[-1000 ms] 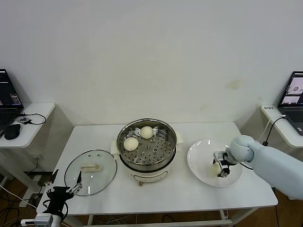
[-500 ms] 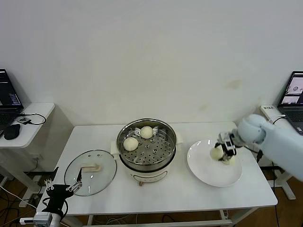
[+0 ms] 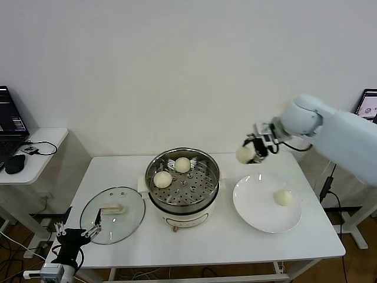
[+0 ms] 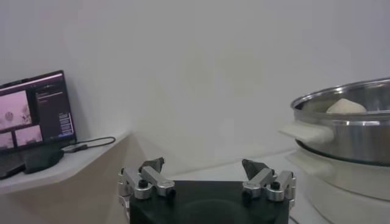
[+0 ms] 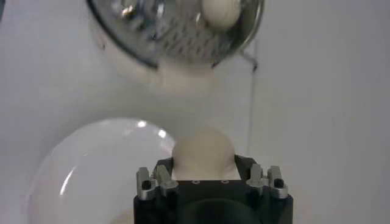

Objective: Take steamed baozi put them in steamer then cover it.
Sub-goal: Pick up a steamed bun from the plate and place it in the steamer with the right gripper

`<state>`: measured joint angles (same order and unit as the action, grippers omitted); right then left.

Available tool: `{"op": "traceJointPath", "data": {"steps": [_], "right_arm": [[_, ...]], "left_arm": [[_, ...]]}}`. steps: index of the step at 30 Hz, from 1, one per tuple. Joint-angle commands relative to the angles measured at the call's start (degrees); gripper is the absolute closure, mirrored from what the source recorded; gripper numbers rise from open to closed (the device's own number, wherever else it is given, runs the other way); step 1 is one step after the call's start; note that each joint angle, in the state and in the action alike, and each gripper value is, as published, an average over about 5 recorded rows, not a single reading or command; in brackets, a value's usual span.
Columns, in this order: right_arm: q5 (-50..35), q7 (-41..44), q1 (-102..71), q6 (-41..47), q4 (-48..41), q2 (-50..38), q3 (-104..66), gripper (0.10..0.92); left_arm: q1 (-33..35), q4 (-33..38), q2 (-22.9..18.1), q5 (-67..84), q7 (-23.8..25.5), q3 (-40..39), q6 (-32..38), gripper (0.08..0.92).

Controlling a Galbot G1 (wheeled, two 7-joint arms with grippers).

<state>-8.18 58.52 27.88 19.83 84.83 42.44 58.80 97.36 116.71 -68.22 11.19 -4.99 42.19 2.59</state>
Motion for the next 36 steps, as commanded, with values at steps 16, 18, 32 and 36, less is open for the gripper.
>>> {"op": "traceJointPath", "data": {"steps": [16, 18, 32, 36], "right_arm": [[2.1, -3.0, -1.4, -14.4, -5.6, 29.0, 12.5, 0.380], [4.4, -2.6, -1.8, -16.6, -6.1, 29.3, 13.0, 0.380], [12.5, -2.6, -2.1, -29.1, -6.3, 28.7, 14.0, 0.368], [12.4, -1.7, -2.2, -29.9, -5.7, 28.2, 14.3, 0.364]], "left_arm": [[0.7, 1.7, -2.0, 0.0, 0.0, 2.0, 0.0, 0.177], [0.7, 1.8, -2.1, 0.0, 0.0, 2.0, 0.0, 0.177], [0.3, 1.5, -2.8, -0.1, -0.1, 1.4, 0.1, 0.177], [0.3, 1.6, -2.8, -0.1, -0.1, 1.4, 0.1, 0.177]]}}
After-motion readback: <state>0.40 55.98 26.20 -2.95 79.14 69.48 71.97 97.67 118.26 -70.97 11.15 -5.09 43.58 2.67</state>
